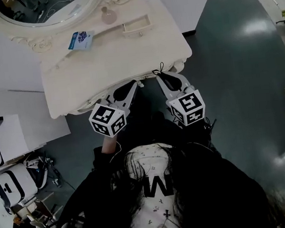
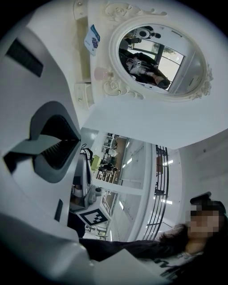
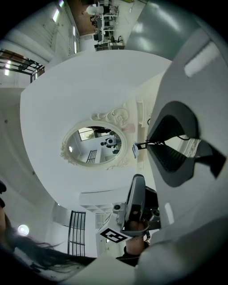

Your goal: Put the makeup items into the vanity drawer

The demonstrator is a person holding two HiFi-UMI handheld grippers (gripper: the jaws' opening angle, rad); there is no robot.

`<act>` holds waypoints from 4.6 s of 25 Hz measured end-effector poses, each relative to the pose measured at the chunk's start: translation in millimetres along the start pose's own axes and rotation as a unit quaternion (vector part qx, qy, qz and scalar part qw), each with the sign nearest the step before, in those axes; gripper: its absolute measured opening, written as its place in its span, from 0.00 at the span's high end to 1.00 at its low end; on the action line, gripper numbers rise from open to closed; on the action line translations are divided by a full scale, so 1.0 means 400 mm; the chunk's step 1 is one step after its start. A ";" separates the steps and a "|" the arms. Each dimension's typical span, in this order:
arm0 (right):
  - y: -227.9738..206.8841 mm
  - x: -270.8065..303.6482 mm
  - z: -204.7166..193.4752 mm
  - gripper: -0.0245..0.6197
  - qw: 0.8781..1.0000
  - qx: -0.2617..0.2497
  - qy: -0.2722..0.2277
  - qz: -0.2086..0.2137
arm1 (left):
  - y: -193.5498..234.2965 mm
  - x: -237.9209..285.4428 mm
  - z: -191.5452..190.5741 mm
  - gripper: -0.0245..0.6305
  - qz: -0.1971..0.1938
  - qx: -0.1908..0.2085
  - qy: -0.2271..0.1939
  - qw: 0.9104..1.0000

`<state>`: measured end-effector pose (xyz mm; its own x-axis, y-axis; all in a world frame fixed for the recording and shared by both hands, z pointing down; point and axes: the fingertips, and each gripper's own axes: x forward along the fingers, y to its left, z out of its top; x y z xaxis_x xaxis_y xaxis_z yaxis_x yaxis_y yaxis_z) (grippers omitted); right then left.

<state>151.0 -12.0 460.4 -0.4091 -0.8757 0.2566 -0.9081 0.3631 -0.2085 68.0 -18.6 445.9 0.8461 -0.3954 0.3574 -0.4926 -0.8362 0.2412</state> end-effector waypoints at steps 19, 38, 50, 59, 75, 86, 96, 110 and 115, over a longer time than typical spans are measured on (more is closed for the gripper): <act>-0.095 0.309 0.105 0.90 0.999 -0.018 0.037 -0.034 | 0.283 0.121 0.143 0.96 -0.070 0.014 -0.010 0.997; -0.195 0.589 0.069 0.90 0.982 -0.114 0.147 -0.040 | 0.541 0.124 0.190 0.96 -0.096 -0.008 -0.020 0.995; -0.319 0.664 0.011 0.90 0.961 -0.144 0.237 0.016 | 0.584 0.145 0.193 0.96 -0.053 -0.032 -0.024 0.998; -0.354 0.721 -0.026 0.90 0.935 -0.186 0.287 0.093 | 0.582 0.172 0.198 0.96 0.004 -0.054 -0.030 0.998; -0.364 0.792 -0.091 0.90 0.880 -0.263 0.358 0.164 | 0.596 0.170 0.186 0.96 0.064 -0.070 -0.030 0.995; -0.363 0.826 -0.147 0.90 0.862 -0.290 0.381 0.165 | 0.618 0.137 0.181 0.96 0.083 -0.077 -0.034 0.993; -0.369 0.829 -0.152 0.89 0.878 -0.250 0.375 0.159 | 0.617 0.135 0.169 0.96 0.074 -0.078 -0.029 0.994; -0.387 0.831 -0.146 0.85 0.901 -0.203 0.360 0.130 | 0.630 0.111 0.168 0.96 0.072 -0.076 -0.033 0.994; -0.385 0.823 -0.108 0.84 0.919 -0.177 0.333 0.112 | 0.634 0.105 0.170 0.96 0.070 -0.074 -0.035 0.994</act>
<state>152.2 -342.5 617.7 -0.4465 -0.4196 0.7903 -0.7179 0.6952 -0.0365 -7.6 -273.0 460.6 0.7766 -0.5333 0.3353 -0.6267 -0.7077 0.3262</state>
